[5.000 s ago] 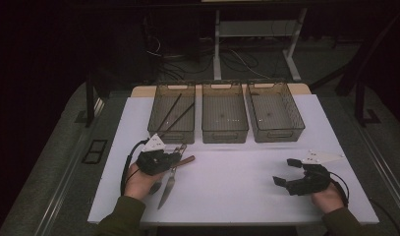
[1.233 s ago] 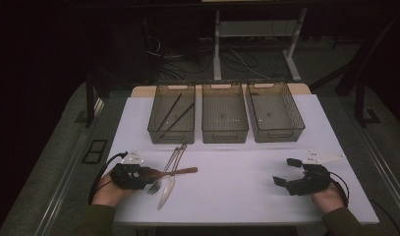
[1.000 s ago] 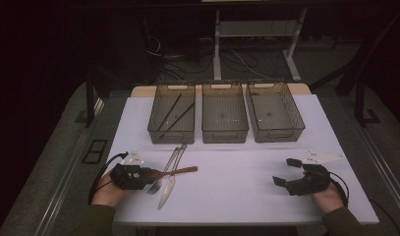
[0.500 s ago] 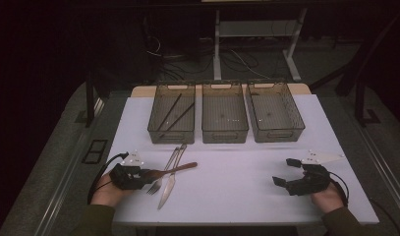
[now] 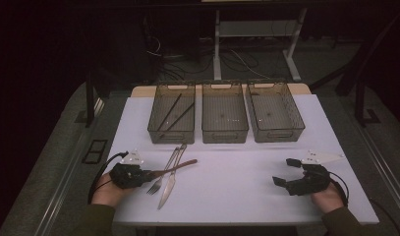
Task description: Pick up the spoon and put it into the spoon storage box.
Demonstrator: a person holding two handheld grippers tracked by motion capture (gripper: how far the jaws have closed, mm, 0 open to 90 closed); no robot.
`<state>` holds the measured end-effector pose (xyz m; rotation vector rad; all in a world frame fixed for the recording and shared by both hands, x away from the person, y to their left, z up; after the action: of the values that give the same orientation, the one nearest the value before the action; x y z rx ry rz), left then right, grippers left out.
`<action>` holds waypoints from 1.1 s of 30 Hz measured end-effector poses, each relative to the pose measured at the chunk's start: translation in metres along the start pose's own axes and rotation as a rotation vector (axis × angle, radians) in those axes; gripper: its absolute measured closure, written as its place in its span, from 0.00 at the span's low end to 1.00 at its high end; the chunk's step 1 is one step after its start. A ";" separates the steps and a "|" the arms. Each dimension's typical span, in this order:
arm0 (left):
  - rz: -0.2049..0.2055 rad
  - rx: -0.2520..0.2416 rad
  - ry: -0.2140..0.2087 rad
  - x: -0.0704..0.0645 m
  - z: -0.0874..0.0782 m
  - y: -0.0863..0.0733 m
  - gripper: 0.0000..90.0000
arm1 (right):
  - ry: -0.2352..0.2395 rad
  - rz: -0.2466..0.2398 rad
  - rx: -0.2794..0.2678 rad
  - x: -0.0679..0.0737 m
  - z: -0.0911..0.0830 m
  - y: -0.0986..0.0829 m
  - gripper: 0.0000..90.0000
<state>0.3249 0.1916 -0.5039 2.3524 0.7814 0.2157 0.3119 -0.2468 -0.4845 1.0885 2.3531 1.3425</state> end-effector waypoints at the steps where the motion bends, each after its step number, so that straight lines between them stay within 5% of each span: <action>1: -0.004 -0.005 -0.003 0.000 0.000 0.001 0.88 | 0.000 0.000 0.000 0.000 0.000 0.000 0.10; 16: -0.078 -0.143 -0.005 -0.006 -0.009 0.029 0.88 | 0.001 -0.002 0.004 0.000 0.000 0.000 0.10; 33: -0.035 -0.175 -0.024 -0.024 -0.005 0.055 0.88 | 0.007 -0.005 0.004 0.002 0.001 0.000 0.10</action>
<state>0.3307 0.1462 -0.4648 2.1712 0.7599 0.2305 0.3112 -0.2449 -0.4850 1.0805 2.3629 1.3425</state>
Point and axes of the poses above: each handheld gripper's, and its own axes: z roughly forward along the jaws, y roughly out of its top, x roughly to its left, the point moved 9 cm from there along z, roughly forward along the jaws, and after that the axes turned 1 degree about -x, right-handed, at the moved point
